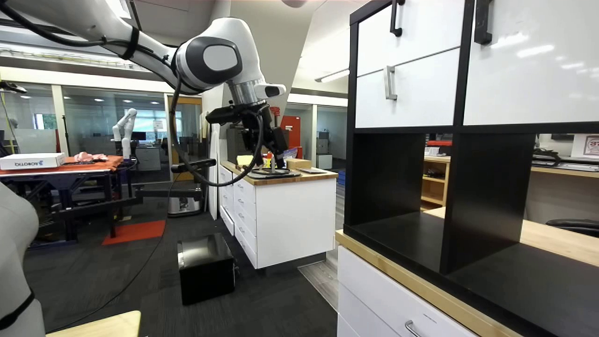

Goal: Open the bottom left white drawer

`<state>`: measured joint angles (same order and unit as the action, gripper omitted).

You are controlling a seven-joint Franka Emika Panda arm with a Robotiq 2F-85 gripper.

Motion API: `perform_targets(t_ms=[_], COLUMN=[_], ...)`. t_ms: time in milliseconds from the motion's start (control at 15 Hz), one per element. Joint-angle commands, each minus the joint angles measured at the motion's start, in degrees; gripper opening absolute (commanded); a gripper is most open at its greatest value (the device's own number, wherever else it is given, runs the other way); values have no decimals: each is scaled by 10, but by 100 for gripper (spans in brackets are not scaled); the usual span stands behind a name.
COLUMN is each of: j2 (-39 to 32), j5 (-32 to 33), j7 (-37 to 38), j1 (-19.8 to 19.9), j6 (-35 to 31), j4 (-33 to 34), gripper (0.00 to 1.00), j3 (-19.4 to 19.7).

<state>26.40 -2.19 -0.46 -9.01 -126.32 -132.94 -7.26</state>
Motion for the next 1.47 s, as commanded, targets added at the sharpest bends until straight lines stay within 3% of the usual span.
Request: perform_targets(t_ms=[0,733,1400], j2=[-4,-74,-163], j5=[43,130,236], j7=[27,64,157], j1=[27,82,114], j6=[-36,-115,-211], j4=[24,149,247], gripper=[100,100,100], j3=[-8,-6,-6])
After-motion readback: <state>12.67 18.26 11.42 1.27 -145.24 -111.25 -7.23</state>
